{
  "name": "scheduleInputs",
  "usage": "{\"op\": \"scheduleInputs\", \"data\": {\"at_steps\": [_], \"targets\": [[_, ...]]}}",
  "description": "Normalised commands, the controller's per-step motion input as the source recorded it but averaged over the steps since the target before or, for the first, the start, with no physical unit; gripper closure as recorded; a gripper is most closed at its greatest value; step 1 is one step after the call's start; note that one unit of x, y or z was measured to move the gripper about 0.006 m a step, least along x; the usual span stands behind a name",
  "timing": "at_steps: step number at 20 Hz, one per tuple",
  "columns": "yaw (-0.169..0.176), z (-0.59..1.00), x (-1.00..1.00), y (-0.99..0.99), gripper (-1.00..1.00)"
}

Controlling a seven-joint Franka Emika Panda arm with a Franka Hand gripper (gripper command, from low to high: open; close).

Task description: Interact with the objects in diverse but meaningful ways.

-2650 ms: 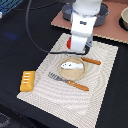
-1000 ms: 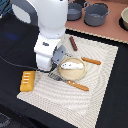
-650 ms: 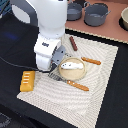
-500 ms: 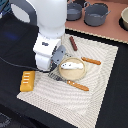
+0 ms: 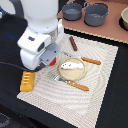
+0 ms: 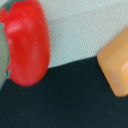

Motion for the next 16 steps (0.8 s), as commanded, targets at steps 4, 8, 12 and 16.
{"op": "scheduleInputs", "data": {"at_steps": [4, 8, 12, 16], "targets": [[-0.203, 0.00, -0.31, -0.38, -1.00], [-0.128, -0.06, -0.17, -0.41, -1.00], [-0.088, -0.14, -0.21, -0.41, -1.00], [-0.072, -0.31, -0.12, -0.32, -1.00]]}}
